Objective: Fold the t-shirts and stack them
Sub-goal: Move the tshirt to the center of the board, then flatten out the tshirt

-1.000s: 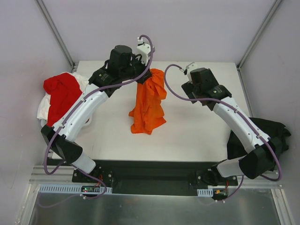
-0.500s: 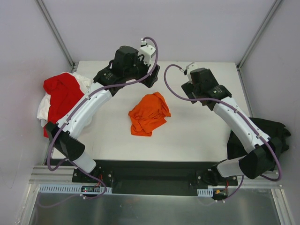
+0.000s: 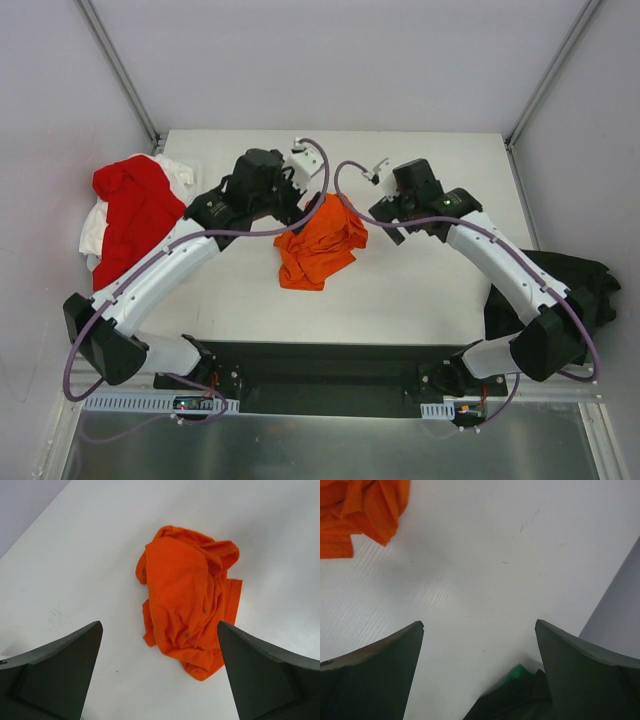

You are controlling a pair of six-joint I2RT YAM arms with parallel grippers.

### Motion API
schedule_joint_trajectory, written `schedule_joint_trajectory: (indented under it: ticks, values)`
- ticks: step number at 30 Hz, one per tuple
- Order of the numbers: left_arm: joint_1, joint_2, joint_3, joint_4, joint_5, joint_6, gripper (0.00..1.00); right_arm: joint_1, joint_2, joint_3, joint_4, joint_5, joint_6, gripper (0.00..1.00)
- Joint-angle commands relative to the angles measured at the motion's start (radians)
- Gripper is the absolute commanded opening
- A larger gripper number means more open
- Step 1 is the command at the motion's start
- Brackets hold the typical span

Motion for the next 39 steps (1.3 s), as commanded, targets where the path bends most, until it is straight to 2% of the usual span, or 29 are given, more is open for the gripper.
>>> schedule_joint_trajectory:
  ticks: [1, 7, 12, 14, 17, 20, 21, 26, 30, 35, 39]
  values:
    - [-0.019, -0.133, -0.185, 0.005, -0.105, 0.096, 0.99, 0.079, 0.029, -0.078, -0.01, -0.073, -0.049, 0.99]
    - [-0.02, -0.276, -0.388, 0.01, -0.149, 0.185, 0.99, 0.131, 0.032, -0.174, 0.062, -0.102, -0.115, 0.98]
    - [-0.014, -0.302, -0.546, 0.106, -0.339, 0.254, 0.96, 0.193, 0.031, -0.216, 0.118, -0.097, -0.146, 0.99]
    - [-0.004, -0.309, -0.584, 0.146, -0.369, 0.267, 0.97, 0.197, 0.043, -0.211, 0.119, -0.103, -0.149, 0.99]
    - [0.025, -0.298, -0.604, 0.182, -0.393, 0.264, 0.97, 0.208, 0.08, -0.202, 0.112, -0.115, -0.156, 0.93]
    - [0.113, -0.289, -0.609, 0.214, -0.378, 0.259, 0.96, 0.237, 0.103, -0.202, 0.103, -0.142, -0.166, 0.87]
    - [0.172, -0.286, -0.61, 0.221, -0.372, 0.261, 0.96, 0.259, 0.107, -0.205, 0.102, -0.142, -0.167, 0.84]
    - [0.317, -0.267, -0.607, 0.271, -0.34, 0.281, 0.96, 0.326, 0.173, -0.205, 0.102, -0.118, -0.189, 0.82]
    - [0.349, -0.259, -0.614, 0.287, -0.347, 0.281, 0.95, 0.343, 0.224, -0.184, 0.102, -0.13, -0.196, 0.75]
    - [0.352, -0.258, -0.612, 0.295, -0.351, 0.264, 0.96, 0.36, 0.31, -0.127, 0.092, -0.142, -0.218, 0.73]
    - [0.351, -0.259, -0.61, 0.295, -0.349, 0.248, 0.95, 0.357, 0.376, -0.064, 0.103, -0.127, -0.247, 0.68]
